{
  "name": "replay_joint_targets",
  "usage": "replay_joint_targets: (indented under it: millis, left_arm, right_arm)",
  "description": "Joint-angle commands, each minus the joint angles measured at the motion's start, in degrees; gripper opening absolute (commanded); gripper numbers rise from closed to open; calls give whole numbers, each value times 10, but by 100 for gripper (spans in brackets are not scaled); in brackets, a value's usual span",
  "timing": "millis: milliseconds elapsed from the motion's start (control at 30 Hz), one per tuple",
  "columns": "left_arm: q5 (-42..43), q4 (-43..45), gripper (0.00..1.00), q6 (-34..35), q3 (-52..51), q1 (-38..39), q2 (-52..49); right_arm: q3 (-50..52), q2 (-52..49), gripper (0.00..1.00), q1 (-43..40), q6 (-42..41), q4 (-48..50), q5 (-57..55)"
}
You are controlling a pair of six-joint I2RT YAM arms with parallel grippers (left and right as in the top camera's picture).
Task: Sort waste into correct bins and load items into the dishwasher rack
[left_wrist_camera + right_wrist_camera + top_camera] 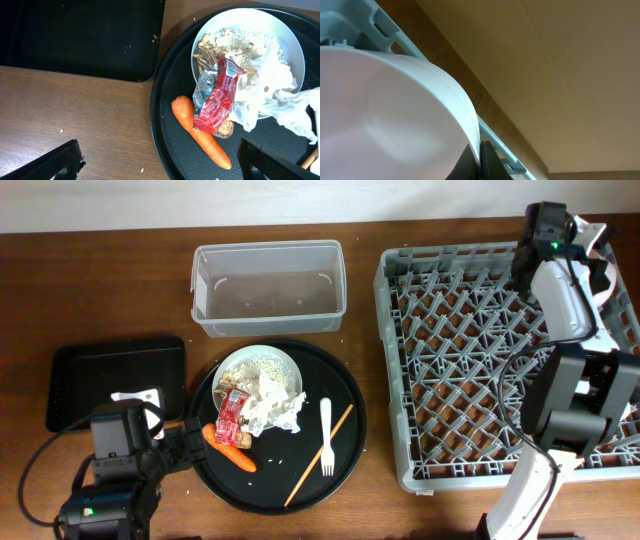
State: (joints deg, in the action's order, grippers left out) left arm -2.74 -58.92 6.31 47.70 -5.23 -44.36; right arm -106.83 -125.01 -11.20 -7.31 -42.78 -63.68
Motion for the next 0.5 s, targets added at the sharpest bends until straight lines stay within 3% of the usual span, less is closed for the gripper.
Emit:
replay_joint_targets:
  millis: [0, 233, 333, 467]
  left_arm:
    - [4, 2, 99, 5, 10, -2, 2]
    - [5, 1, 99, 5, 10, -2, 2]
    - [5, 1, 99, 5, 10, -2, 2]
    - [4, 1, 99, 5, 10, -2, 2]
  right_arm:
    - [12, -12, 4, 26, -5, 2, 35]
    - [14, -17, 8, 37, -4, 7, 22]
    - [14, -17, 8, 37, 120, 110, -70]
    - [21, -18, 8, 33, 120, 111, -76]
